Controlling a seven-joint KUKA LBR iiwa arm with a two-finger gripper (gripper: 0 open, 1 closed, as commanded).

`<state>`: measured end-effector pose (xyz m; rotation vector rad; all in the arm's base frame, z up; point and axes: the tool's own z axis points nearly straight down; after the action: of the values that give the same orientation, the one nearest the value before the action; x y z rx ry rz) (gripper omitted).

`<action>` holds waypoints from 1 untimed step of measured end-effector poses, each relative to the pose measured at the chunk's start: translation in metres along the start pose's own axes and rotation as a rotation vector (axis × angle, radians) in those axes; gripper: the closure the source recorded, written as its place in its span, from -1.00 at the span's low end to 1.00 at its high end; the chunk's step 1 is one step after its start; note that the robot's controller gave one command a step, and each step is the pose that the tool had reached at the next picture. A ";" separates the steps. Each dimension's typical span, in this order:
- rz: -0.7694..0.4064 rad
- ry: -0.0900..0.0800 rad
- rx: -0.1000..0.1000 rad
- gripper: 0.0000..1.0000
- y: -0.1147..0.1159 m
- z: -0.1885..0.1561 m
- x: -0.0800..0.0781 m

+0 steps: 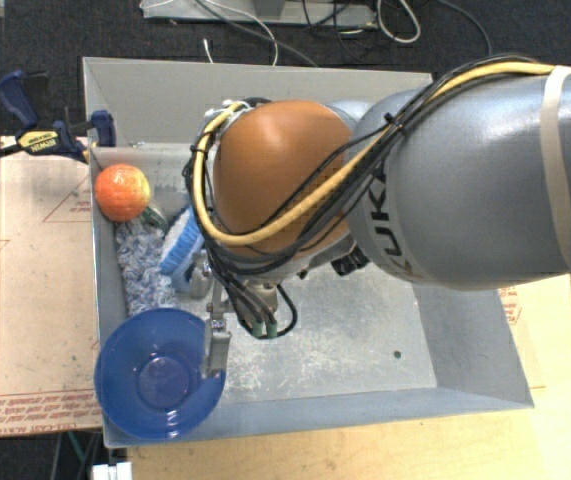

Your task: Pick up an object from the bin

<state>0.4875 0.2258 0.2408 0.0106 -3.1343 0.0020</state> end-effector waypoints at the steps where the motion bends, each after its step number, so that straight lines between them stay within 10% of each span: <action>1: 0.008 -0.007 -0.002 -1.00 -0.002 -0.004 -0.002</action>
Offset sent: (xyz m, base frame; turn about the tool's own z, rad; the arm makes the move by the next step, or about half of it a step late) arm 0.0233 -0.0215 -0.0808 0.1298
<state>0.4894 0.2239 0.2451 -0.0015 -3.1412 -0.0012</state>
